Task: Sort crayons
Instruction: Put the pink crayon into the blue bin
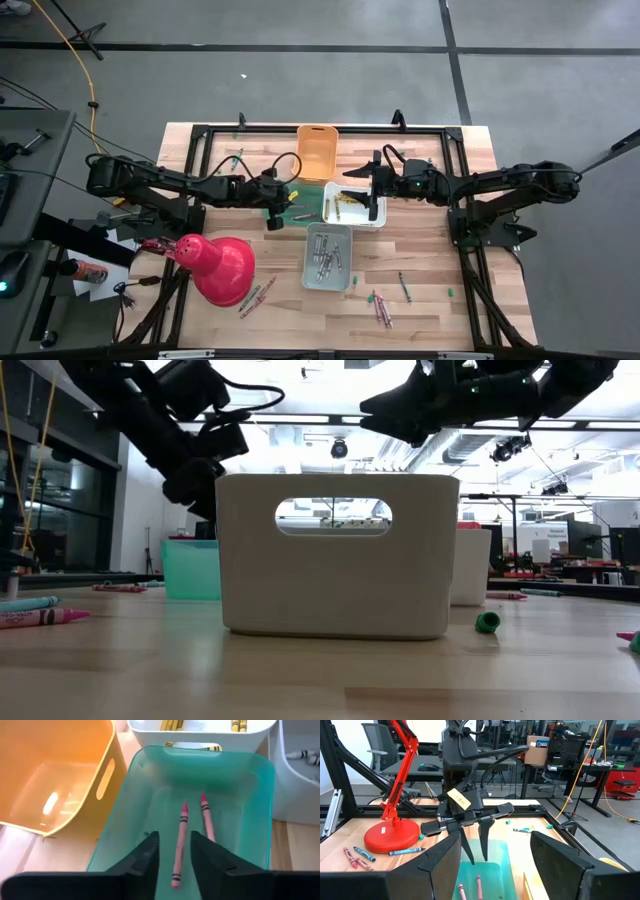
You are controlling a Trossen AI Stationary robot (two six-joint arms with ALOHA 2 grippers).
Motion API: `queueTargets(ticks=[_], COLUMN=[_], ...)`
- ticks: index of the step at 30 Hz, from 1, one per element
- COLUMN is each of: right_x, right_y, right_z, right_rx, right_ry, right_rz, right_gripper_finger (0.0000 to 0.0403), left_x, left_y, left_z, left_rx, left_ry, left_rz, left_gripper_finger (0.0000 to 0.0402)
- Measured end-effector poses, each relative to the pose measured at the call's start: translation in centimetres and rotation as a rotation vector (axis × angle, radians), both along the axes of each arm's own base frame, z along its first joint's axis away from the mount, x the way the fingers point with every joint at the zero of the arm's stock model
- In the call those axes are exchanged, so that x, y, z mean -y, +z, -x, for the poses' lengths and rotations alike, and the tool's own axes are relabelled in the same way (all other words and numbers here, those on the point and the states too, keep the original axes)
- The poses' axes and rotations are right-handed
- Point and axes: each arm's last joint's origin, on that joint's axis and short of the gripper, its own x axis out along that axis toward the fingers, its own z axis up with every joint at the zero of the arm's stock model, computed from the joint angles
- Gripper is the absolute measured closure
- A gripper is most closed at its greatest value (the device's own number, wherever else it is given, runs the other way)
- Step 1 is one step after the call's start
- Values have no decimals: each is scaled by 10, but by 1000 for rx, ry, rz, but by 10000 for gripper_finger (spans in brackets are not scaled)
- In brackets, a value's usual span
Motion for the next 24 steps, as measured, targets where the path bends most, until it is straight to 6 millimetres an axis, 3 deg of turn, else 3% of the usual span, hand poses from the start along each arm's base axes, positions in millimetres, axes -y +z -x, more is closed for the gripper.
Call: queueTargets(ticks=[5,9,16,24], right_x=[0,0,0,0], right_y=[0,-1,-2,-3], right_z=[0,0,0,0], right_rx=[-2,-4,-16,-25], right_ry=[0,-1,-1,-2], right_rz=[-8,-12,-13,-29], right_gripper_finger=[169,169,169,169], left_x=[0,1,1,-6], left_y=[3,26,50,47], left_z=[-1,-7,5,33], left_rx=[22,97,305,599], left_ry=[15,-43,-94,-96], left_rz=[15,-22,-58,-61], left_gripper_finger=[245,221,220,227])
